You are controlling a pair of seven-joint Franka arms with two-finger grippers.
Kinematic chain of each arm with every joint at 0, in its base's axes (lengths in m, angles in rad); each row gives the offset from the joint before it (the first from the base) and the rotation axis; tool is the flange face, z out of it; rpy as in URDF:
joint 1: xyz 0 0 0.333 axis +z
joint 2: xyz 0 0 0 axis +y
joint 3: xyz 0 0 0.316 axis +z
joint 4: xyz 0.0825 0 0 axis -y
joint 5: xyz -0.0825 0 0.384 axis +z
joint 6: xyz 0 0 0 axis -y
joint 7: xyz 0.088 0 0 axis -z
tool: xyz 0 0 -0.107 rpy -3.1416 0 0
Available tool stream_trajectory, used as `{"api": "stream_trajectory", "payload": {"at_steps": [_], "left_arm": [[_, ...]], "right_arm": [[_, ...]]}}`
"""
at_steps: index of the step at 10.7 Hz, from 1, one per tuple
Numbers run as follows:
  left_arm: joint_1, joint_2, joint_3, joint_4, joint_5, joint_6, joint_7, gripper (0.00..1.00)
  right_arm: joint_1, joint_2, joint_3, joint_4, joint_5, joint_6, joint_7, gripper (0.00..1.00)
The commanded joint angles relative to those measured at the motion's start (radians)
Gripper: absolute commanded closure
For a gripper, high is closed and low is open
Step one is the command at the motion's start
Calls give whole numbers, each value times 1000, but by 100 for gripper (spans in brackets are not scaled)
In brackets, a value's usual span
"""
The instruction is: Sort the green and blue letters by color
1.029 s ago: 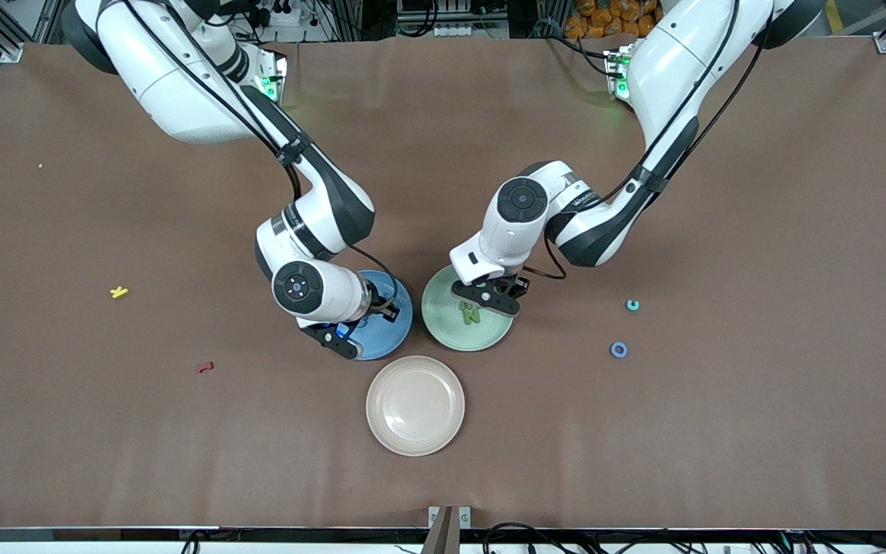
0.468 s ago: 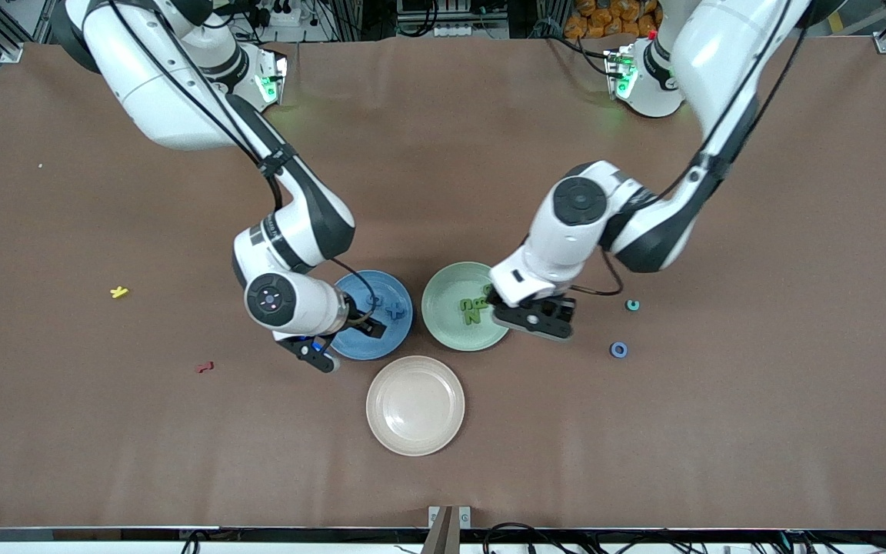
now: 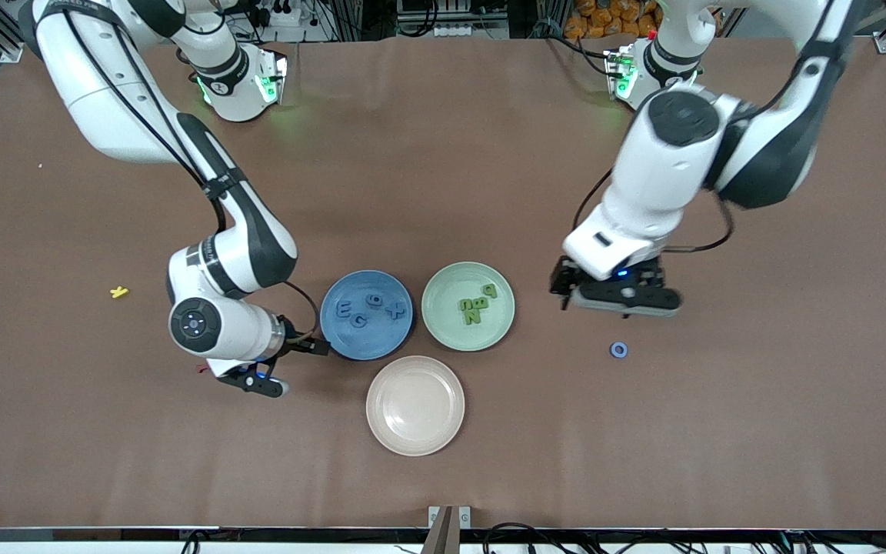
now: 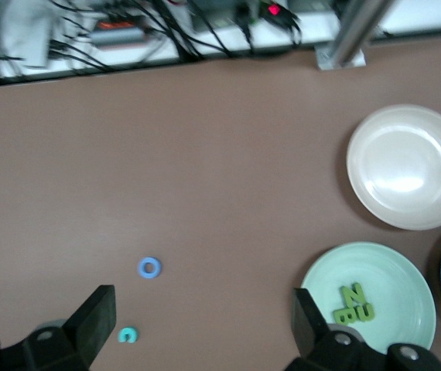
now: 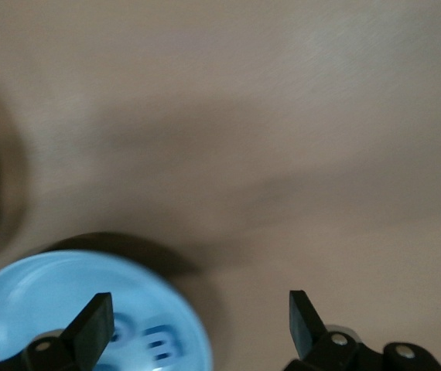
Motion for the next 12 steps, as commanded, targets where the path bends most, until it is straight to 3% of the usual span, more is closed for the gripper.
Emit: {"api": "stream_trajectory", "payload": {"at_steps": [1, 6, 8, 9, 10, 12], "left_arm": [[112, -151, -5, -32, -112, -88, 13, 0], [189, -235, 3, 38, -134, -332, 21, 0], [227, -252, 3, 61, -149, -396, 97, 0], [249, -282, 21, 60, -190, -396, 144, 0], [216, -305, 105, 54, -224, -406, 206, 0], [125, -324, 245, 54, -238, -452, 283, 0]], "right_arm": [[-58, -75, 14, -32, -75, -80, -109, 0], [-156, -407, -18, -343, -29, -74, -350, 0], [-144, -547, -61, -440, 20, -88, -437, 0], [-117, -580, -115, -446, 62, -118, -507, 0], [-75, -613, -185, -446, 113, -140, -573, 0], [-44, -685, -232, -443, 124, -183, -614, 0]]}}
